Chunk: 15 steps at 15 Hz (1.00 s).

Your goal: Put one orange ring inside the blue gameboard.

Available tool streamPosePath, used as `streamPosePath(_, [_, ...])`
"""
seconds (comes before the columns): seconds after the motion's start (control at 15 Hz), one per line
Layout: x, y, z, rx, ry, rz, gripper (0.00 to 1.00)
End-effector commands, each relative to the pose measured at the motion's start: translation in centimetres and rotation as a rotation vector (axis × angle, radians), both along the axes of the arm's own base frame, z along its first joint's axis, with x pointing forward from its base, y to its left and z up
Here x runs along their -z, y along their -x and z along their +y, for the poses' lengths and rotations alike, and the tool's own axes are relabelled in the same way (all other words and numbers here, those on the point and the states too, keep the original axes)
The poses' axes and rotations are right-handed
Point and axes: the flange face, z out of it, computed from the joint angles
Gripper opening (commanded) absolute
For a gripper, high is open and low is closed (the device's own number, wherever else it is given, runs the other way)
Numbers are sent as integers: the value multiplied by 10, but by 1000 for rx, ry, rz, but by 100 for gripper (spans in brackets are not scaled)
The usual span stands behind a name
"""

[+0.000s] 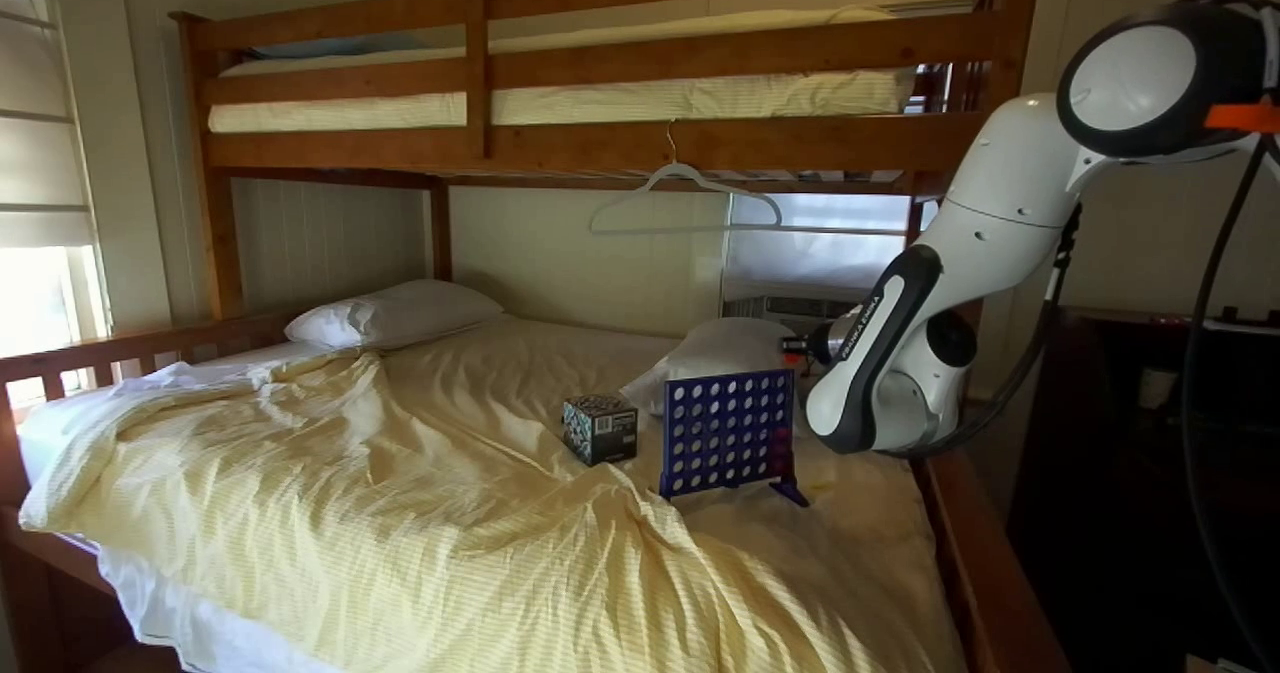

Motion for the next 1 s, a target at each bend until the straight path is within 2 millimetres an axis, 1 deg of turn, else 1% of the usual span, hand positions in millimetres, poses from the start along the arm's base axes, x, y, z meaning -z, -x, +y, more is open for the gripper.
streamPosePath(0.0, [4,-8,0,-2,-7,-23,9])
streamPosePath(0.93, [11,-16,-1,-10,-4,-24,9])
